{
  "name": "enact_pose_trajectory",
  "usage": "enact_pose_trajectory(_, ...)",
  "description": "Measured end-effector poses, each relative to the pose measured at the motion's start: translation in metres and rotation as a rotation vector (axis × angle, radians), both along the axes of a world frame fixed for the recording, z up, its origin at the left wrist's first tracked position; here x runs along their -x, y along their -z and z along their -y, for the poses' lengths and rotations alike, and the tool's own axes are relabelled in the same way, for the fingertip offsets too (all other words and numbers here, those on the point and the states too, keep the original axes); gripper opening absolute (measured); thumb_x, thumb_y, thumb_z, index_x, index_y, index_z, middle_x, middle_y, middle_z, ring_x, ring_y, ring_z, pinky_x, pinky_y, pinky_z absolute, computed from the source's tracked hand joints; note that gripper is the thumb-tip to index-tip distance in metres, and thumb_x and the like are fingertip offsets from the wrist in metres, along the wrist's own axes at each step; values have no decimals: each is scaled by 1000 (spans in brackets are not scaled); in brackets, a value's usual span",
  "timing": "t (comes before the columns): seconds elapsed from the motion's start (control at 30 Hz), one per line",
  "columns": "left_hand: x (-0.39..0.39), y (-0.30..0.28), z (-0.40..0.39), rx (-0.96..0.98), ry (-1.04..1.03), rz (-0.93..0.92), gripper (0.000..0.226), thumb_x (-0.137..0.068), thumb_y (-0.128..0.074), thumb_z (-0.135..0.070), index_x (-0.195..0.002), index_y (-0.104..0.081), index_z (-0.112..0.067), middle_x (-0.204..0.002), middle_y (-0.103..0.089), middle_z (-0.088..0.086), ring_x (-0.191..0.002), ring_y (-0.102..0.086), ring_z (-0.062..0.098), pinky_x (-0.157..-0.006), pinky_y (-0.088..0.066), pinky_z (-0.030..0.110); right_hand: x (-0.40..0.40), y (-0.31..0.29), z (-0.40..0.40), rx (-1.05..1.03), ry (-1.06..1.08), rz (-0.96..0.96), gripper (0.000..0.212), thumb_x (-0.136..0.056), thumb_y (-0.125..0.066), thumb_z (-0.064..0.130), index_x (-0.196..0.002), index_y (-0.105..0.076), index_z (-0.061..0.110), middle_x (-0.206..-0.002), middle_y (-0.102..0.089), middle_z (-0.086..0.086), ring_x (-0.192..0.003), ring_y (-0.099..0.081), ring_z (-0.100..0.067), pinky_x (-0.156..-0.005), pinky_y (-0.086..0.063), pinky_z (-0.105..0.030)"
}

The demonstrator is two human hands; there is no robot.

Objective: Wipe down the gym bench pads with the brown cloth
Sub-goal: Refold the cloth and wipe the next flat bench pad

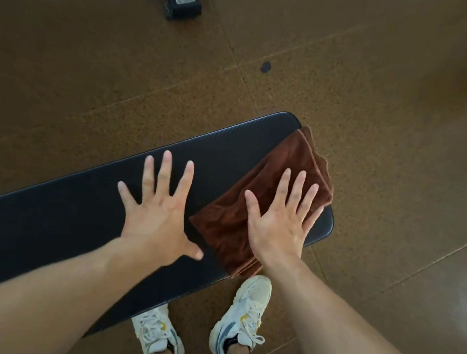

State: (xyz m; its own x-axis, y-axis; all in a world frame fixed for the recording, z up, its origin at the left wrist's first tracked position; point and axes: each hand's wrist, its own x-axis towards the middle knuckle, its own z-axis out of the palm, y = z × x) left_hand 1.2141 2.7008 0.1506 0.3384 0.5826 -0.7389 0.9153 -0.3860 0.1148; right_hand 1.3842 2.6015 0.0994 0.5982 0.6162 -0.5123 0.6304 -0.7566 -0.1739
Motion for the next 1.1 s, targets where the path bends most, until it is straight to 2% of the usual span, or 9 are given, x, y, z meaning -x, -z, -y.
enact_pose_trajectory(0.1, 0, 14, -8, 161, 72, -74, 175, -50, -88, -71, -133, 58, -25, -137, 66, 15, -132, 54, 43, -113, 11, 77, -4, 2, -8, 69, -30, 12, 91, -96, -9, 81, -162, 26, 29, -168, 38, 1, -152, 40, -29, -125, 19, -60)
enact_pose_trajectory(0.2, -3, 19, -5, 225, 23, -96, 177, -51, -92, -65, -122, 65, -25, -127, 72, 15, -124, 60, 44, -108, 17, 78, -15, 5, -13, 94, -108, 28, 90, -95, -7, 81, -160, 30, 29, -167, 40, 0, -151, 42, -31, -125, 17, -62)
enact_pose_trajectory(0.4, -1, 23, -6, 262, 16, -80, 176, -52, -93, -62, -126, 63, -27, -127, 72, 13, -120, 63, 42, -104, 26, 74, -49, 15, -51, 15, -300, 106, 87, -98, -9, 77, -163, 21, 28, -171, 31, -1, -155, 35, -31, -126, 15, -61)
enact_pose_trajectory(0.57, -2, 20, -5, 254, 28, -91, 177, -49, -94, -62, -126, 62, -30, -128, 72, 11, -121, 63, 41, -105, 26, 74, -65, 20, -81, -121, -424, 132, 72, -108, -15, 62, -167, 6, 28, -176, 16, -4, -160, 23, -32, -128, 10, -61)
enact_pose_trajectory(0.67, -7, 16, -3, 236, 18, -104, 180, -45, -95, -63, -128, 61, -30, -131, 70, 11, -124, 61, 42, -107, 22, 76, -28, 18, -26, -247, -423, 144, 64, -111, -28, 45, -169, -13, 22, -177, -4, -6, -163, 9, -30, -129, -3, -61)
enact_pose_trajectory(0.77, -10, 16, -3, 247, 10, -121, 179, -45, -94, -65, -126, 62, -30, -129, 72, 9, -123, 62, 40, -108, 21, 76, 17, 9, 63, -235, -496, 93, 65, -105, -40, 35, -166, -25, 18, -175, -15, -9, -163, 0, -32, -127, -15, -64)
enact_pose_trajectory(0.87, -9, 17, -2, 245, 6, -138, 178, -48, -94, -61, -126, 63, -30, -129, 72, 10, -123, 62, 40, -109, 20, 76, 26, 10, 82, -160, -430, 91, 75, -93, -41, 28, -165, -24, 15, -174, -15, -9, -163, 1, -35, -128, -11, -64)
enact_pose_trajectory(0.97, -6, 24, 0, 223, 21, -122, 178, -47, -95, -61, -127, 62, -31, -131, 71, 9, -124, 62, 40, -109, 22, 75, 16, 16, 27, -164, -300, 106, 88, -86, -39, 31, -168, -12, 15, -177, 3, -10, -161, 16, -39, -128, 4, -64)
enact_pose_trajectory(1.1, -2, 29, 2, 181, 29, -106, 179, -45, -95, -62, -127, 62, -32, -131, 71, 8, -125, 61, 39, -106, 28, 71, -21, 23, -56, -234, -274, 169, 82, -96, -32, 58, -168, -11, 24, -177, -1, -9, -161, 9, -40, -128, 4, -65)
